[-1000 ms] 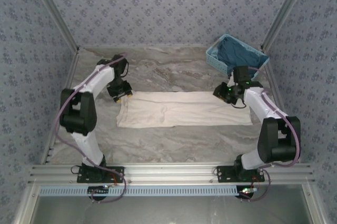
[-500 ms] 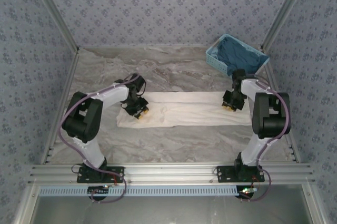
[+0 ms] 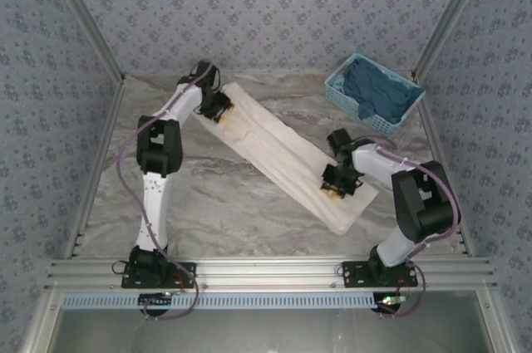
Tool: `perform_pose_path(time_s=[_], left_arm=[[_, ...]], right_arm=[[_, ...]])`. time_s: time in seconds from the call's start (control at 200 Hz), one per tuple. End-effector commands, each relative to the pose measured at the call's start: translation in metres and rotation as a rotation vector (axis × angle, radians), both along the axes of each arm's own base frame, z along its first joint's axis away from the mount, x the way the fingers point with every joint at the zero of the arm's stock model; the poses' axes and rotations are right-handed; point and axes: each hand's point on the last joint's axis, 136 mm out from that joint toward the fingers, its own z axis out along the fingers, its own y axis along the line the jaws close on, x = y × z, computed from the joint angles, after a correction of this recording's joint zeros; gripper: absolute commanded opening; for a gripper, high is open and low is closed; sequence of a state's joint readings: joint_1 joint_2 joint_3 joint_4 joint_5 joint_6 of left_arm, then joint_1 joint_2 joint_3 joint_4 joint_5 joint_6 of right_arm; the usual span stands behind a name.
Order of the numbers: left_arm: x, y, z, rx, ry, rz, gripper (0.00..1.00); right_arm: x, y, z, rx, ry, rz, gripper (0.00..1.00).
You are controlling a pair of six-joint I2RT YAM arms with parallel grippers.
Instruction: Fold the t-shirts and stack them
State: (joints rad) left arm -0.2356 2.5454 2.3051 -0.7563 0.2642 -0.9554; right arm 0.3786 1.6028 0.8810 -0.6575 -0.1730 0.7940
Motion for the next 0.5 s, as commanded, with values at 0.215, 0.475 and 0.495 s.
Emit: perform_pose_path(time_s=[0.215,0.475,0.495], left_arm=[[0.004,-0.055,0.11,-0.014,-0.188,-0.101,0.43],[-0.09,-0.114,0.116,-0.083,-0.06,-0.117,0.32],[-0.094,-0.113,0.107,-0.097,-0.041,-0.089,0.31]], right_arm=[[-0.007,0.047,0.043,0.116,-0.055,0.012,0.38],[0.025,0.016,0.078,0.202,-0.24,0.117,0.42],[0.029,0.015,0.078,0.209,-0.251,0.126,0.42]])
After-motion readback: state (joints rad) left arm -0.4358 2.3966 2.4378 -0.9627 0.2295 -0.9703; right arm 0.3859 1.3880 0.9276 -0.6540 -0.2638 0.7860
